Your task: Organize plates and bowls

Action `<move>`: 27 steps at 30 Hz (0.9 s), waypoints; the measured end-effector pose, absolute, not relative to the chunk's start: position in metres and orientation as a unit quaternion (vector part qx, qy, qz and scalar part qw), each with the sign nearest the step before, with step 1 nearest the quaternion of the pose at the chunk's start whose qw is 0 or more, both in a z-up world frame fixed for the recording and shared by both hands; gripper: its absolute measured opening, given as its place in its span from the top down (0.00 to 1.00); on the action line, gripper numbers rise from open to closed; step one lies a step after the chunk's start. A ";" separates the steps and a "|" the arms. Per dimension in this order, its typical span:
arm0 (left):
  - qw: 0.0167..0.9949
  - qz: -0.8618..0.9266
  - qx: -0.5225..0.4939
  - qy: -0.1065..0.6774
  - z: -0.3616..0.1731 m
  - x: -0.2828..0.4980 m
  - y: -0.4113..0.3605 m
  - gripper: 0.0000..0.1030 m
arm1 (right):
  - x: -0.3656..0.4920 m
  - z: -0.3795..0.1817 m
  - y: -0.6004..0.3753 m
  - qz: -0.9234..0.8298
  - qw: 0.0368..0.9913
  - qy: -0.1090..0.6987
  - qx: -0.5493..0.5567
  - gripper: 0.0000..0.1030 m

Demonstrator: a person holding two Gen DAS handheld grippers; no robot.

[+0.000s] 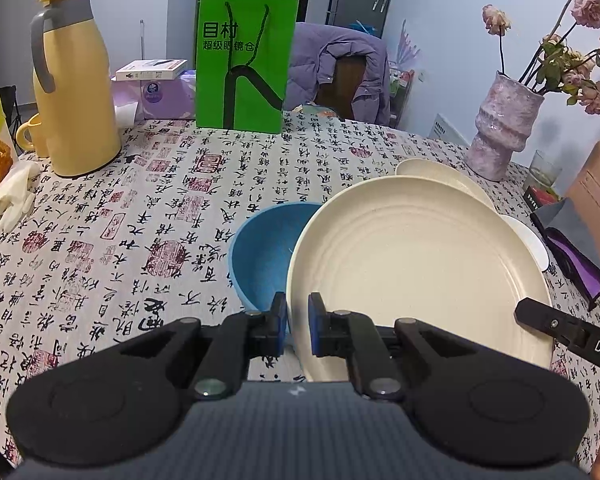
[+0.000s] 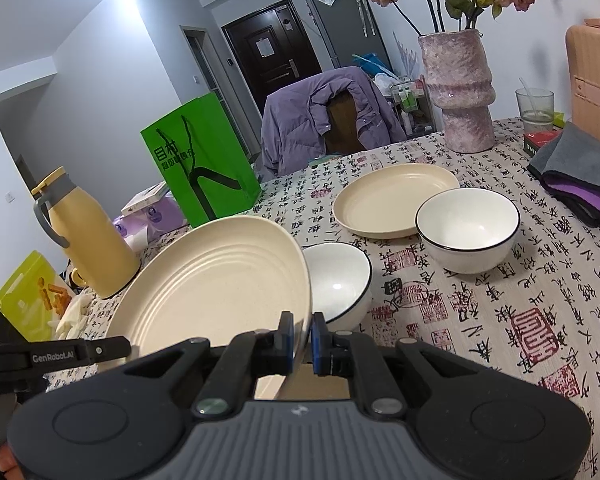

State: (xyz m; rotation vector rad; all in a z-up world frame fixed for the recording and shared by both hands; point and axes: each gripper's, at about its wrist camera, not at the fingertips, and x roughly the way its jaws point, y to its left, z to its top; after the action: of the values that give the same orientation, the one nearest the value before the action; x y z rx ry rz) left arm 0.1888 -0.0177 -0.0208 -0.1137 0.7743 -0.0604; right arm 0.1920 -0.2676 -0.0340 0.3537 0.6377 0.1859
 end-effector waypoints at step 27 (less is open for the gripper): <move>0.916 -0.045 -0.053 0.394 -0.046 0.166 -0.029 0.89 | 0.172 -0.050 -0.278 0.079 0.927 0.321 0.179 0.92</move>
State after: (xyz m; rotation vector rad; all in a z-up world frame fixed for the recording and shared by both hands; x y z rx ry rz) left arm 0.1658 -0.0285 -0.0457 -0.1093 0.8107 -0.0917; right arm 0.1716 -0.2780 -0.0501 0.3669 0.6575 0.1625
